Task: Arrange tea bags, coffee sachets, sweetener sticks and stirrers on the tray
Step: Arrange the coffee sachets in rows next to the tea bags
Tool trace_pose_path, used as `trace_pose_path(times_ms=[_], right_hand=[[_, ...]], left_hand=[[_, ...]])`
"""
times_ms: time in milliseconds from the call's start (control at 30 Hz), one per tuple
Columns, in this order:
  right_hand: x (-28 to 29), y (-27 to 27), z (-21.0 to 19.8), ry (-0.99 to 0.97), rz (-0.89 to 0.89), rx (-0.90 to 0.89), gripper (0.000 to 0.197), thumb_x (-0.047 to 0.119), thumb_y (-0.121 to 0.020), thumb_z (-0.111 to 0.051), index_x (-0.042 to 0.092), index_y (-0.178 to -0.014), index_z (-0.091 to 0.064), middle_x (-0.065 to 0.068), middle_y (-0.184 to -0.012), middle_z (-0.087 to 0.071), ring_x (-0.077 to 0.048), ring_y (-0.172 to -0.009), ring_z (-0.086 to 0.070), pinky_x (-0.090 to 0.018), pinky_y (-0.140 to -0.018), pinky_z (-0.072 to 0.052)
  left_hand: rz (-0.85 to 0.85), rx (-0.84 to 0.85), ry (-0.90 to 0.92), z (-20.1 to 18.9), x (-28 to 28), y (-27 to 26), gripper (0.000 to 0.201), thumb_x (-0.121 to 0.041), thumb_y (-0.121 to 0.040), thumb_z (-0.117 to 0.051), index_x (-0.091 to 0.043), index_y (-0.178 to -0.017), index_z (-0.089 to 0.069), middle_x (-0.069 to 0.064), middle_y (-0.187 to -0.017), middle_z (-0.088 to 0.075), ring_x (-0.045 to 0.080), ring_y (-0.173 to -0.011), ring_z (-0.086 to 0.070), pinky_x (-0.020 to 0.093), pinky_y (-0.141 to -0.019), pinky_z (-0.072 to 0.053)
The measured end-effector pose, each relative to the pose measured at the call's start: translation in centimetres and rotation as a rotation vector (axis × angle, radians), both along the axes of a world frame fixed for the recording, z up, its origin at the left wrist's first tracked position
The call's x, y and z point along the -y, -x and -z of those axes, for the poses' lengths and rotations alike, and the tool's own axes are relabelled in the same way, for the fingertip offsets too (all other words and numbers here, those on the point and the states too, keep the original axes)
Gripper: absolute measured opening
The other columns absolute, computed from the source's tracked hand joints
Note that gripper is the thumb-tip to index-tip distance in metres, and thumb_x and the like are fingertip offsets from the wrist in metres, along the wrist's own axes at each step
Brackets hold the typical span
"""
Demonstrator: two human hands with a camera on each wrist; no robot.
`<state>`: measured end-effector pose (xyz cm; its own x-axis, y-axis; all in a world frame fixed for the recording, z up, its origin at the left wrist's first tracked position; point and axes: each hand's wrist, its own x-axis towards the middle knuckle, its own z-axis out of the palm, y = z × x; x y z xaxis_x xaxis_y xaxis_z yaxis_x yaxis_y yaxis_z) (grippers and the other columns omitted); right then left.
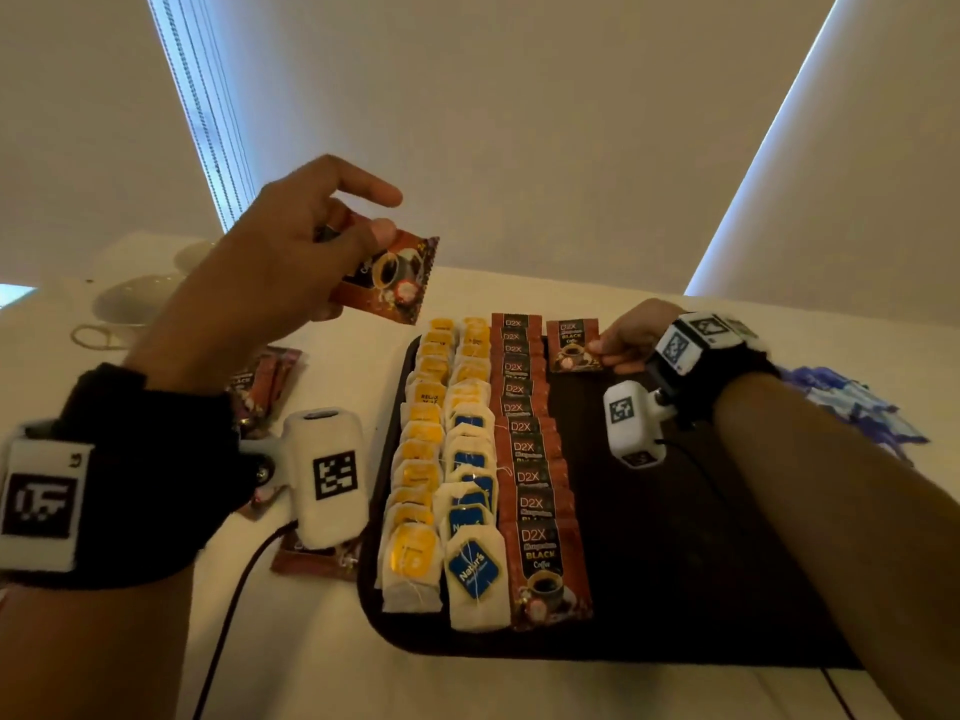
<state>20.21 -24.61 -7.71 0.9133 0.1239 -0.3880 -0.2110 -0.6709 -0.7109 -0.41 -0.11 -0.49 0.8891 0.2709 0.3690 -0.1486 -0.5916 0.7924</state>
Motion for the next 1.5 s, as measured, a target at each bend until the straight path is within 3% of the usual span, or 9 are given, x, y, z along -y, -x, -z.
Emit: trace_pose_path(times_ms=[167,267,500,633,733,933,1033,1333,1500], right_hand=[[-1.0,-1.0,0.1,0.047,-0.043,-0.026,0.012,0.006,-0.079,-0.072,0.0,-0.072,-0.065,-0.006,-0.057,-0.062,-0.016,-0.056,-0.054,-0.029,-0.061,-0.049],[-1.7,-1.7,0.6,0.054,-0.004,0.003,0.012,0.006,-0.077,-0.074,0.001,-0.071,-0.065,-0.01,-0.075,-0.067,-0.018,-0.07,-0.062,-0.033,-0.079,-0.052],[-2.2,-1.9,0.8,0.068,-0.02,0.032,0.012,0.006,-0.082,-0.069,0.0,-0.074,-0.062,-0.011,-0.081,-0.068,-0.017,-0.074,-0.066,-0.03,-0.076,-0.053],[-1.9,-1.3,0.0,0.083,-0.037,0.009,0.014,0.007,-0.084,-0.067,0.001,-0.074,-0.06,-0.009,-0.074,-0.064,-0.013,-0.064,-0.061,-0.023,-0.058,-0.052],[-1.8,-0.4,-1.2,0.115,-0.039,0.103,0.017,0.011,-0.085,-0.067,0.005,-0.073,-0.056,-0.006,-0.073,-0.065,-0.016,-0.069,-0.064,-0.027,-0.066,-0.052],[-2.7,8.2,-4.5,-0.34,-0.379,0.407,0.017,0.029,-0.085,-0.065,0.014,-0.093,-0.063,-0.005,-0.09,-0.069,-0.015,-0.082,-0.069,-0.026,-0.068,-0.058],[-3.1,11.8,-5.1,-0.363,-0.511,0.469,0.022,0.032,-0.084,-0.065,0.016,-0.098,-0.068,-0.002,-0.095,-0.07,-0.015,-0.088,-0.067,-0.03,-0.071,-0.058],[-1.4,12.0,-3.4,-0.445,-0.306,0.332,0.004,0.01,-0.079,-0.069,0.009,-0.081,-0.065,-0.007,-0.082,-0.069,-0.016,-0.075,-0.068,-0.022,-0.067,-0.058],[1.5,6.5,-2.7,-0.241,-0.048,0.223,0.006,0.006,-0.079,-0.07,0.008,-0.081,-0.065,-0.003,-0.073,-0.065,-0.01,-0.066,-0.061,-0.015,-0.051,-0.052]], left_hand=[[-0.009,0.021,0.02,0.4,-0.8,-0.2,0.024,-0.023,-0.096,-0.051,-0.023,-0.119,-0.056,0.004,-0.086,-0.062,0.0,-0.044,-0.053,0.011,-0.042,-0.042],[0.002,0.022,0.014,0.3,-0.8,-0.3,0.024,-0.022,-0.096,-0.05,-0.021,-0.119,-0.057,0.004,-0.086,-0.062,0.0,-0.042,-0.052,0.01,-0.042,-0.043],[0.011,-0.006,-0.016,0.5,-0.5,-0.6,0.023,-0.023,-0.095,-0.051,-0.021,-0.117,-0.058,0.005,-0.087,-0.064,0.002,-0.042,-0.052,0.011,-0.042,-0.043],[0.062,-0.043,-0.026,0.7,-0.2,-0.8,0.025,-0.015,-0.095,-0.052,-0.023,-0.118,-0.056,0.005,-0.086,-0.065,0.005,-0.044,-0.051,0.014,-0.046,-0.047],[0.103,-0.096,-0.039,0.9,0.2,-1.0,0.038,-0.008,-0.091,-0.055,-0.027,-0.124,-0.049,-0.003,-0.078,-0.062,0.005,-0.05,-0.055,0.022,-0.053,-0.053],[0.191,-0.124,-0.016,0.9,1.9,-1.1,0.034,-0.008,-0.086,-0.064,-0.014,-0.117,-0.052,0.002,-0.083,-0.068,0.003,-0.06,-0.064,0.014,-0.05,-0.05],[0.225,-0.147,0.035,1.1,2.7,-1.3,0.029,-0.01,-0.079,-0.07,-0.013,-0.104,-0.057,0.006,-0.078,-0.071,0.009,-0.061,-0.067,0.015,-0.049,-0.049],[0.25,-0.117,0.027,1.3,3.4,-1.5,0.033,-0.032,-0.072,-0.069,-0.016,-0.099,-0.061,0.0,-0.077,-0.071,0.012,-0.072,-0.067,0.017,-0.052,-0.051],[0.145,-0.028,0.037,0.6,1.9,-1.1,0.035,-0.033,-0.077,-0.067,-0.018,-0.108,-0.061,-0.003,-0.087,-0.068,0.01,-0.074,-0.065,0.02,-0.057,-0.054]])
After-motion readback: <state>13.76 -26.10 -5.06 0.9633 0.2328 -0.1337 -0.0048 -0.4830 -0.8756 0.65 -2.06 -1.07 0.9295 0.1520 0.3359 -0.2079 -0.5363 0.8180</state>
